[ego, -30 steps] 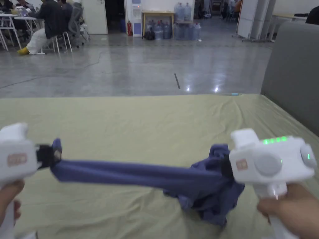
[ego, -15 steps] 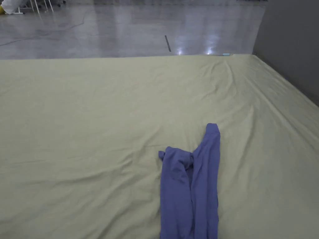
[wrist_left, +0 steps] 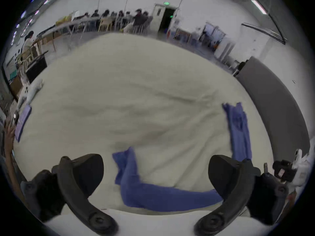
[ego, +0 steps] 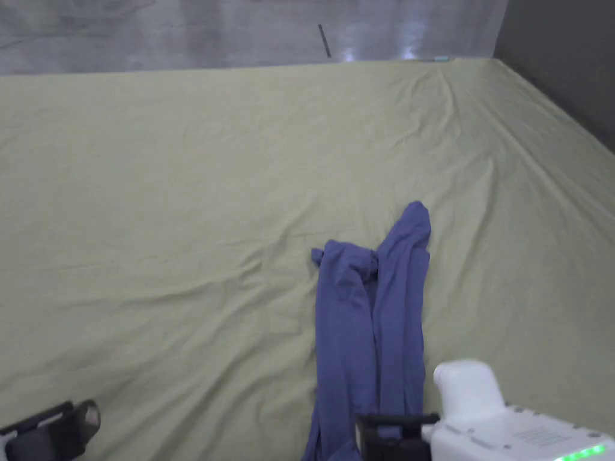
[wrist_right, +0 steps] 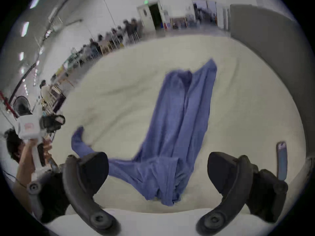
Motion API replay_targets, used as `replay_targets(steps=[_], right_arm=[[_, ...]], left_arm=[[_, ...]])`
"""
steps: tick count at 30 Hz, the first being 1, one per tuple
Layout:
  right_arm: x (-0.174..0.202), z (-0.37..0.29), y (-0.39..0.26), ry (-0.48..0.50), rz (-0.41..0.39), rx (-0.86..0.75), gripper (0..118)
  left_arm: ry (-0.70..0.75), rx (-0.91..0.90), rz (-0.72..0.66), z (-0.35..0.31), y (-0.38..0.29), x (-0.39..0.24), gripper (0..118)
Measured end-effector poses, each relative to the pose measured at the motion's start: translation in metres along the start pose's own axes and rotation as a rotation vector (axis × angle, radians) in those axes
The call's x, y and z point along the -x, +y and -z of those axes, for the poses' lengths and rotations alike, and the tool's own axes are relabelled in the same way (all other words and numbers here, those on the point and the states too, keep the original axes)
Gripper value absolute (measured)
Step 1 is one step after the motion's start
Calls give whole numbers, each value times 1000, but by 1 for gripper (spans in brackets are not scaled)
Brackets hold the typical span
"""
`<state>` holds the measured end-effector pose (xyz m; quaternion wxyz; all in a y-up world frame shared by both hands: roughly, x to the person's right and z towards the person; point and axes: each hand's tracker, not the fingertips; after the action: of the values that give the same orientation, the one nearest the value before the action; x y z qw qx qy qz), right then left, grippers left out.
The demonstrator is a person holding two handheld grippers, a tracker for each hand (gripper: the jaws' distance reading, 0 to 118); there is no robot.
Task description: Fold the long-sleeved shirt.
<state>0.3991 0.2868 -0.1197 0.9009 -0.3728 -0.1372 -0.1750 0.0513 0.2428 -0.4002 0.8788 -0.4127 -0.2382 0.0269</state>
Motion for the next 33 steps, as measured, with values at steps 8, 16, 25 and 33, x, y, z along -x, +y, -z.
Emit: replay_targets(steps=[8,16,25,33], right_arm=[[19,17,-39,-145,-28,89,3],[11,20,-42,-80,40,81,3],[-30,9,-56,-153,220,124,3],[-63,3,-63,-214,269,154,3]], left_arm=[[-118,173,132,-11,-52,-99,0],[-327,249,258,95,29,-208,93],[-285,416,199,278,123,-343,108],[-173,400,342,289,100,-357,5]])
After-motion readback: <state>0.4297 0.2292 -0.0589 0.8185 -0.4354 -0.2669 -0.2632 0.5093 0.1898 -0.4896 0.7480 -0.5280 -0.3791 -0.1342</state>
